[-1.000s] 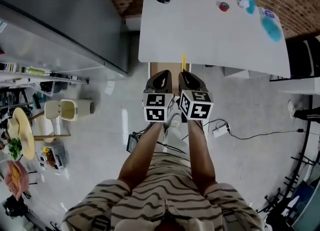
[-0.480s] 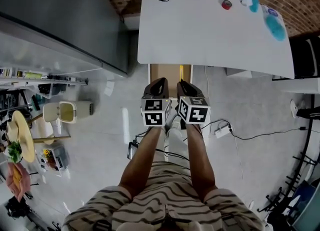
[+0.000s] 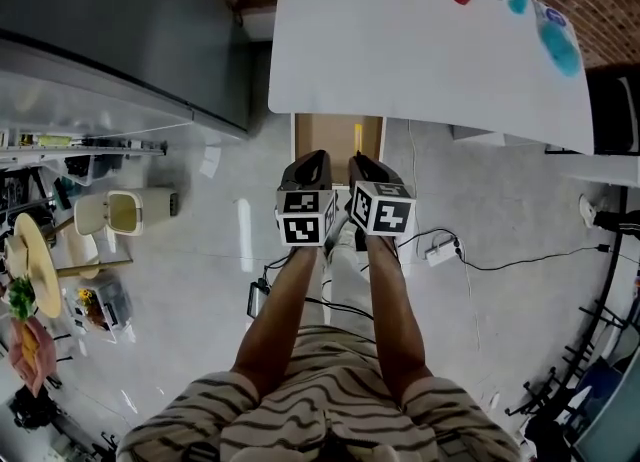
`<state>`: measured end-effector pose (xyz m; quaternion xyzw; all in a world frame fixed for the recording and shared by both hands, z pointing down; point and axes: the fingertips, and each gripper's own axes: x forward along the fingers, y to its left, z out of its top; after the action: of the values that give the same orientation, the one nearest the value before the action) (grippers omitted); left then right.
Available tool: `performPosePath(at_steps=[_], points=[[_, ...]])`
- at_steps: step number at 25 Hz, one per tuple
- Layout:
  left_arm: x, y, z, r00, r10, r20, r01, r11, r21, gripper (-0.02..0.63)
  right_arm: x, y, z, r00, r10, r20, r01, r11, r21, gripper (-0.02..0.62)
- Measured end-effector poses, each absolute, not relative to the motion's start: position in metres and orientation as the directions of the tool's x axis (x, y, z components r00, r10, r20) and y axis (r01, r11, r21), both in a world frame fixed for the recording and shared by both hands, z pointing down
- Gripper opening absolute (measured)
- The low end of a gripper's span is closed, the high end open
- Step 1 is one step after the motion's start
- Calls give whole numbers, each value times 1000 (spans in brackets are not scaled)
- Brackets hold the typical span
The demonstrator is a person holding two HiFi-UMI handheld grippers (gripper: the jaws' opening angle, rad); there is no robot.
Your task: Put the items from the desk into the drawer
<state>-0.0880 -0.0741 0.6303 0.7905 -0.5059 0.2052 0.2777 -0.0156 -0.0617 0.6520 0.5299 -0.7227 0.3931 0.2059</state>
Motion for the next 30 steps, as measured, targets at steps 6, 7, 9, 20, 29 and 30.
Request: performPosePath(at_steps=[6,7,9,20,29,30], points=[[-88,-76,656,401,-665,630,-915,-320,244,6,-15,-67,679,-368,-563,740,-924,130,-360,72],[-87,-76,660,400,-661,634,-916,-319,246,6,-15,-67,683,-370,-557,744,-924,132,-360,72],[-87,-76,670,398,-652,646,-916,-314,248,6,-16,-67,691,-375,-546,749,-921,130,-367,72],[-88,-82,705,391,-626,675,-920,-293,260,6,-19,-73,734,-382,-510,771,-912,70,-405,72],[-84,-89,723,402,-612,681,-915,-293,277,6,-27,-86,778,-385,-485,785,-912,67,-405,72],[-84,-89,726,402,-610,683,-915,-291,278,6,-27,-85,784,-388,-477,788,-909,61,-411,72]])
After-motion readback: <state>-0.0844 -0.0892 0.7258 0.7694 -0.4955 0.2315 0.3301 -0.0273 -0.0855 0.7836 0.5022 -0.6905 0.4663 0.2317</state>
